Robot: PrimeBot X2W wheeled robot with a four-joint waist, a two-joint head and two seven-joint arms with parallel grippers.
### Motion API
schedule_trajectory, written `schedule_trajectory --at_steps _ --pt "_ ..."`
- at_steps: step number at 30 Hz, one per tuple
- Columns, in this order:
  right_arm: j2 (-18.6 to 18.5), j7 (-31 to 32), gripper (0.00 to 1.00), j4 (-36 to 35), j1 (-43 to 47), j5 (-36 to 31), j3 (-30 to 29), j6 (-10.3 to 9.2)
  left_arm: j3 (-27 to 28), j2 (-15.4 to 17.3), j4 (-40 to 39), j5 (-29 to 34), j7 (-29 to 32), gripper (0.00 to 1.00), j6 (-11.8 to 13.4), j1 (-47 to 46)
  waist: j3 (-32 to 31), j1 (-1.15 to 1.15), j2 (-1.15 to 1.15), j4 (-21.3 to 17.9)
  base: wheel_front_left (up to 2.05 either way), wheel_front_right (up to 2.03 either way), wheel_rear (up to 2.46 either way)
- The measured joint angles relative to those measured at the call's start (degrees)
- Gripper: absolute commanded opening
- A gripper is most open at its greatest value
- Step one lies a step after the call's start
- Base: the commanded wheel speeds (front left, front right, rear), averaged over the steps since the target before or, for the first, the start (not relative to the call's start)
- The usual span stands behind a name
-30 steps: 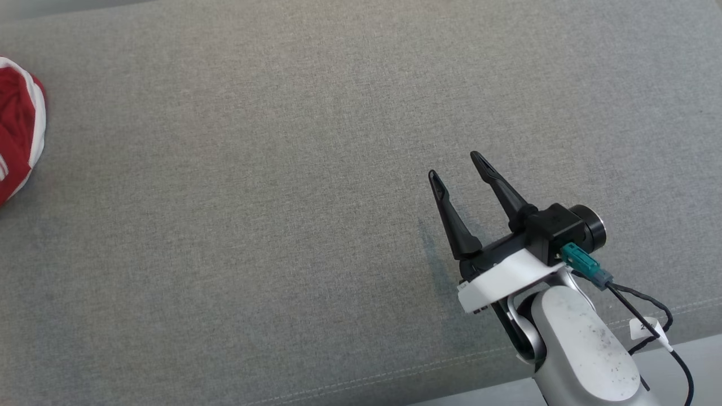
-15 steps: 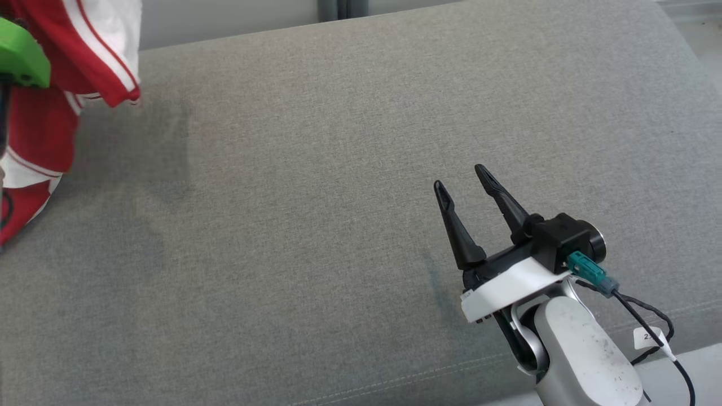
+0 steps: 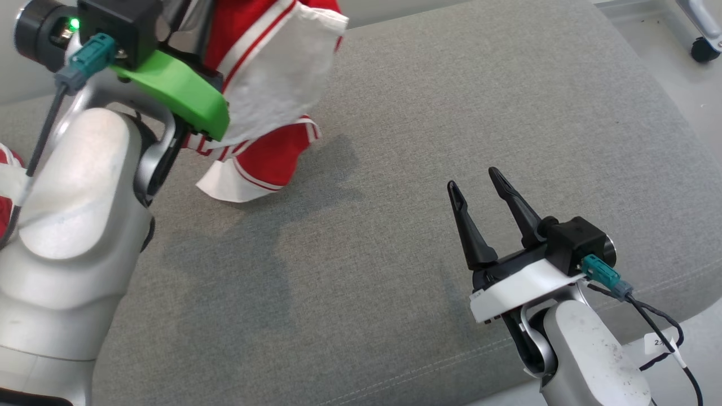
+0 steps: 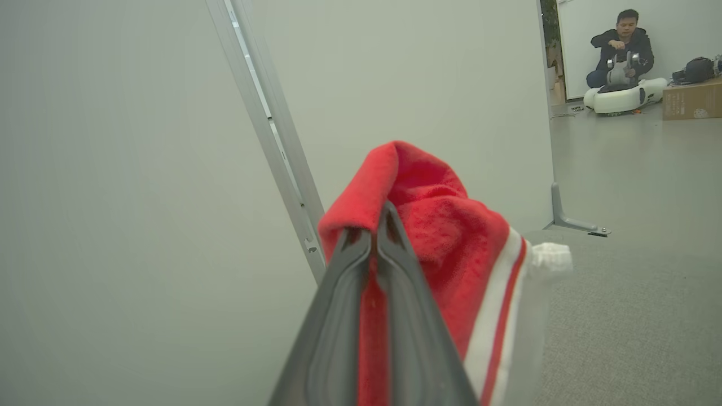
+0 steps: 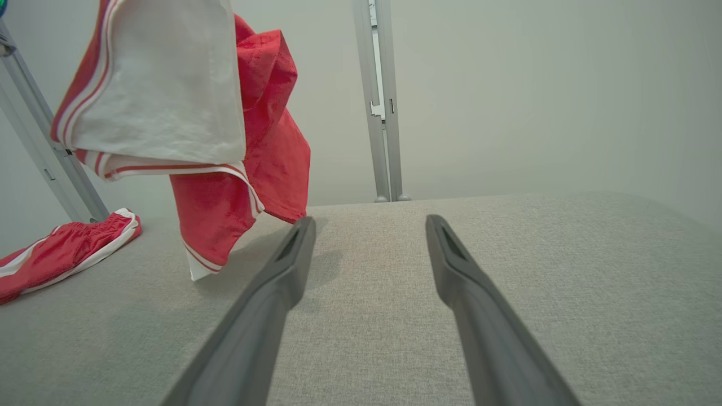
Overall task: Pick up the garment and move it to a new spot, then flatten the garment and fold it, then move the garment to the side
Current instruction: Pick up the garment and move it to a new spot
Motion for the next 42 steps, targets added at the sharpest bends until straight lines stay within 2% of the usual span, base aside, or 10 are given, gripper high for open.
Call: schedule_trajectory --at_steps 9,14,20,28,35,36,37,38,39,42 --pt "0.0 0.0 1.00 -0.6 0.3 0.6 -0.7 0.00 -2.6 -3.8 -10.8 -1.6 3.6 0.00 1.3 2.0 0.5 0.00 0.00 -2.4 0.00 0.00 0.00" --pt "0.0 0.0 1.00 -0.9 0.6 0.8 -1.5 0.00 -1.0 -4.2 -11.3 -4.0 2.8 0.00 3.5 6.5 1.2 0.00 0.00 -2.2 0.00 0.00 0.00" --pt "0.0 0.0 1.00 -0.9 1.0 0.8 -2.0 0.00 1.1 -3.2 -6.7 -6.4 -0.6 0.00 5.4 14.0 1.7 0.00 0.00 -0.3 0.00 0.00 0.00" --pt "0.0 0.0 1.00 -0.4 0.8 0.6 -1.6 0.01 2.8 -1.3 4.1 -5.5 -7.7 0.00 7.8 20.1 1.7 0.00 0.00 2.7 0.00 0.00 0.00" --pt "0.0 0.0 1.00 0.3 0.7 0.5 -1.3 0.01 5.1 -1.1 13.2 -5.5 -9.8 0.00 7.6 21.2 1.8 0.00 0.00 4.2 0.00 0.00 0.00" --pt "0.0 0.0 1.00 0.4 0.6 0.4 -1.2 0.00 5.3 -1.3 14.4 -5.5 -9.9 0.02 7.3 21.2 1.8 0.00 0.00 4.3 0.00 0.00 0.00" --pt "0.0 0.0 1.00 0.5 0.6 0.4 -1.1 0.00 5.5 -1.6 15.4 -5.5 -9.9 0.22 7.1 21.2 1.8 0.00 0.00 4.4 0.00 0.00 0.00" --pt "0.0 0.0 1.00 0.6 0.5 0.4 -1.0 0.00 6.2 -2.0 16.2 -5.5 -10.0 0.57 7.1 21.2 1.8 0.00 0.00 4.4 0.00 0.00 0.00" --pt "0.0 0.0 1.00 0.6 0.5 0.4 -1.0 0.00 7.0 -2.4 16.3 -5.3 -10.1 1.00 7.1 21.2 1.8 0.00 0.00 4.5 0.00 0.00 0.00" --pt "0.0 0.0 1.00 0.6 0.4 0.3 -1.0 0.00 8.2 -2.7 16.3 -3.9 -10.2 1.00 7.4 21.2 1.8 0.00 0.00 4.6 0.00 0.00 0.00"
